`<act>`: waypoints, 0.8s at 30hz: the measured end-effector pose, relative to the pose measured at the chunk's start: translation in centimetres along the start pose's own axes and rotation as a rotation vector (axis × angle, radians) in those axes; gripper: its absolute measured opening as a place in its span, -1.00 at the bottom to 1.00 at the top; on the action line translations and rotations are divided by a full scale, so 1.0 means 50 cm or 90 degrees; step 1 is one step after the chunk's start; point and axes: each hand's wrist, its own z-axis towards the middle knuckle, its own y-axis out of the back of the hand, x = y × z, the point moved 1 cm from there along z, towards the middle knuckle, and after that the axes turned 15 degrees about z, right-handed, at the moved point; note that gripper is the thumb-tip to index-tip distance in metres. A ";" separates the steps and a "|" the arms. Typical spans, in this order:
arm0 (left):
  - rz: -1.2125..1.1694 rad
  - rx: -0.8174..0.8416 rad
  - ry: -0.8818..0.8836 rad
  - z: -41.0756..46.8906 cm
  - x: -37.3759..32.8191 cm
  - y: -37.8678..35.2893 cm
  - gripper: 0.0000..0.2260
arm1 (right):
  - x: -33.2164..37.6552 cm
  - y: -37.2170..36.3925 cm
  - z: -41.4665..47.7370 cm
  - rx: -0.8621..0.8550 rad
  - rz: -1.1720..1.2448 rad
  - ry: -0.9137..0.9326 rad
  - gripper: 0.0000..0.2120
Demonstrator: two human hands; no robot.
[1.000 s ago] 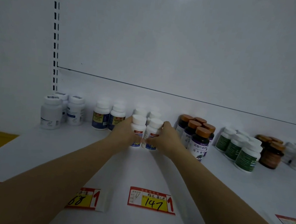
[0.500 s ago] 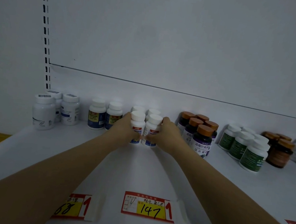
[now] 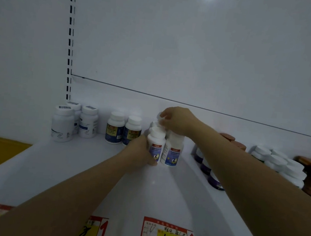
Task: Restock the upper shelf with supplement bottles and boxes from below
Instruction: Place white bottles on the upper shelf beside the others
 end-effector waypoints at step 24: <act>0.031 0.009 0.025 -0.003 -0.008 0.001 -0.48 | 0.009 -0.039 0.063 -0.018 -0.103 -0.126 -0.56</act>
